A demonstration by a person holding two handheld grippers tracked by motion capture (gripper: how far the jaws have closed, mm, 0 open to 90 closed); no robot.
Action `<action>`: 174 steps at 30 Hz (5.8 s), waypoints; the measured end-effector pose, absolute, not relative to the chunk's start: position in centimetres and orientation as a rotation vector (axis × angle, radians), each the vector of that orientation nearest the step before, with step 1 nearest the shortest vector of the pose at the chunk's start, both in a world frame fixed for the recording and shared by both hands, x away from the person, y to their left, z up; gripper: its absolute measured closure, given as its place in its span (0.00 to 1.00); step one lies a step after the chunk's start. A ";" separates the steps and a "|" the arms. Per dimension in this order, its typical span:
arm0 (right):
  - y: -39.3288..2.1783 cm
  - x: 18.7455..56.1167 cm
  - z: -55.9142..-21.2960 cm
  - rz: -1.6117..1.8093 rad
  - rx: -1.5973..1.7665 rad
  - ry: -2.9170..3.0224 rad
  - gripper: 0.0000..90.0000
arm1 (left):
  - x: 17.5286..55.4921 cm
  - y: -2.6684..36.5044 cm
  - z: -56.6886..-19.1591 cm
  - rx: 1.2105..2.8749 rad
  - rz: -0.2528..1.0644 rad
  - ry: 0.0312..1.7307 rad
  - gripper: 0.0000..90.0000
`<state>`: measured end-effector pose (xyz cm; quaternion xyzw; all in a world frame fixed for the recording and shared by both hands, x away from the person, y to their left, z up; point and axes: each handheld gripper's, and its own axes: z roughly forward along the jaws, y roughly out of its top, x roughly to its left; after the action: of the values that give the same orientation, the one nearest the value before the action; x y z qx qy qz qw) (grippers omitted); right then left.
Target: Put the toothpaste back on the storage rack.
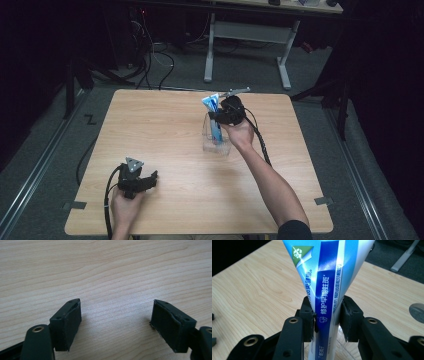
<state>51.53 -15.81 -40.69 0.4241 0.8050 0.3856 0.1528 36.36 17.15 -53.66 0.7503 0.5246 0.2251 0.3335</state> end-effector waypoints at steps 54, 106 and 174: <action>-17.6 50.1 -40.3 1.099 1.215 2.256 0.55 | 36.4 17.1 -53.7 1.958 0.588 1.368 0.27; -23.3 45.8 -39.8 1.131 1.250 2.131 0.56 | 36.4 17.1 -53.7 1.959 0.588 1.368 0.27; -27.1 41.7 -49.6 1.012 1.488 2.116 0.58 | 36.4 17.1 -53.7 1.960 0.588 1.365 0.27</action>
<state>41.66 -27.06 -49.59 0.5268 0.7491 0.3584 0.1811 36.35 17.12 -53.66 0.7509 0.5231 0.2253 0.3344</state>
